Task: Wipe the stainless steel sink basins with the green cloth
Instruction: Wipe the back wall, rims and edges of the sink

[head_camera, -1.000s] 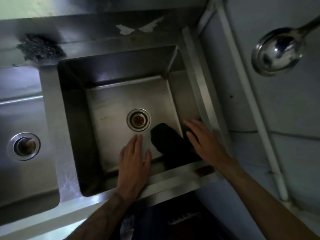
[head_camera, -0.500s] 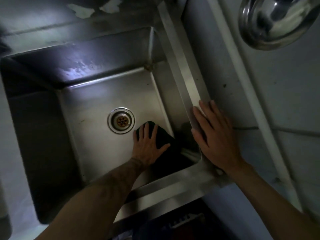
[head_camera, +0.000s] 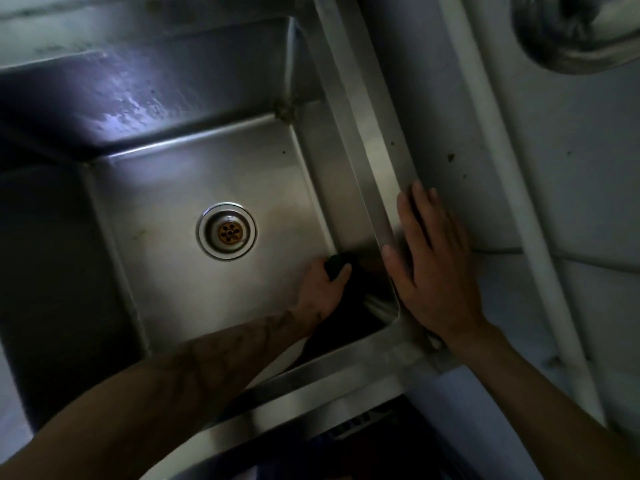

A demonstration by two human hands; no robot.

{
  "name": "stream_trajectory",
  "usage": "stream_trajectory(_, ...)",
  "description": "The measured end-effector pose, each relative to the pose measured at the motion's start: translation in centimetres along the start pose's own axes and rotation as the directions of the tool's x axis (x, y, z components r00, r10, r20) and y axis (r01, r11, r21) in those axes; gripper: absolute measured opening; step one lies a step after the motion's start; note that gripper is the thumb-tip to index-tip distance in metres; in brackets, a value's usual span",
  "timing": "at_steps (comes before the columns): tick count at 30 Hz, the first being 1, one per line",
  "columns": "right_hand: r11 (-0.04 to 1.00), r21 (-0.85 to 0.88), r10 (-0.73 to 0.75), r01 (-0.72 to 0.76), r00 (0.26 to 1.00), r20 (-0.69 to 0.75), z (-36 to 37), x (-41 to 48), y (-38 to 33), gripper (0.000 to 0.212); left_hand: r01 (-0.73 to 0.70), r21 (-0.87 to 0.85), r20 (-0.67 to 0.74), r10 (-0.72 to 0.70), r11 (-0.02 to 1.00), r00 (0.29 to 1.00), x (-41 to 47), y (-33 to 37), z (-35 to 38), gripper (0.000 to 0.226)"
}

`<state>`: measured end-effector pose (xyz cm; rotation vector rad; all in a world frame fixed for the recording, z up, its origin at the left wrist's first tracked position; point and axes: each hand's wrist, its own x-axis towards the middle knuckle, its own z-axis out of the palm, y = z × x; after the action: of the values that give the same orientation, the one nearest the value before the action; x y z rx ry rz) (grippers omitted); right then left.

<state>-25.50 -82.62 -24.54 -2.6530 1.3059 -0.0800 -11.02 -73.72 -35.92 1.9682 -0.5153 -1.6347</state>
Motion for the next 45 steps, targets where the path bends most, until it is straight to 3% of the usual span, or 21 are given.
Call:
stream_trajectory(3,1.000,0.017,0.000,0.000,1.000,0.000,-0.2,0.1,0.0,0.068,0.159,-0.337,-0.067,-0.192,0.928,0.979,-1.8,3.1,1.4,0.055)
stream_trajectory(6,1.000,0.014,-0.001,0.001,1.000,-0.004,-0.1,0.1,0.0,0.067,0.136,-0.640,-0.103,-0.260,0.756,0.960,-3.3,5.1,2.3,0.057)
stream_trajectory(9,1.000,0.002,-0.002,0.002,1.000,0.004,0.0,0.0,0.1,0.066,0.082,-0.659,-0.211,-0.288,0.748,0.934,-2.9,6.1,3.1,0.057)
stream_trajectory(14,1.000,0.010,-0.001,0.001,1.000,-0.005,0.0,0.1,0.0,0.069,0.172,-0.715,-0.202,-0.435,0.678,0.877,-2.2,7.5,4.2,0.065)
stream_trajectory(20,1.000,0.024,0.000,0.000,1.000,-0.006,-0.2,0.1,-0.1,0.066,-0.081,-0.698,-0.353,-0.244,0.711,0.903,-3.4,9.0,3.9,0.024)
stream_trajectory(26,0.999,0.047,-0.002,0.002,1.000,-0.011,-0.3,0.2,-0.1,0.067,0.009,-0.490,-0.347,-0.204,0.872,0.915,-1.2,7.5,2.8,0.050)
stream_trajectory(28,0.999,0.050,-0.004,0.004,1.000,-0.009,-0.4,0.0,-0.1,0.067,-0.075,-0.437,-0.377,-0.106,0.896,0.920,-1.5,7.4,2.5,0.045)
stream_trajectory(33,0.999,0.046,0.018,-0.018,1.000,0.008,-0.4,0.1,-0.1,0.066,-0.318,-0.342,-0.512,0.109,0.884,0.852,-1.7,8.2,2.3,0.030)
stream_trajectory(35,0.999,0.051,0.018,-0.019,1.000,0.007,-0.3,0.2,-0.1,0.067,-0.252,-0.304,-0.461,0.089,0.919,0.883,-1.1,7.7,2.3,0.035)
stream_trajectory(38,0.998,0.057,0.019,-0.018,1.000,-0.009,-0.3,0.2,-0.1,0.067,-0.046,-0.267,-0.334,-0.048,0.963,0.941,0.1,6.3,2.1,0.045)
stream_trajectory(39,0.998,0.060,0.010,-0.009,1.000,-0.015,-0.3,0.2,-0.1,0.067,-0.044,-0.268,-0.328,-0.048,0.962,0.943,0.2,6.2,1.9,0.044)
stream_trajectory(45,0.996,0.086,0.001,-0.001,1.000,0.001,-0.6,0.4,-0.1,0.069,-0.345,-0.306,-0.525,0.145,0.887,0.839,0.5,10.5,0.2,0.045)
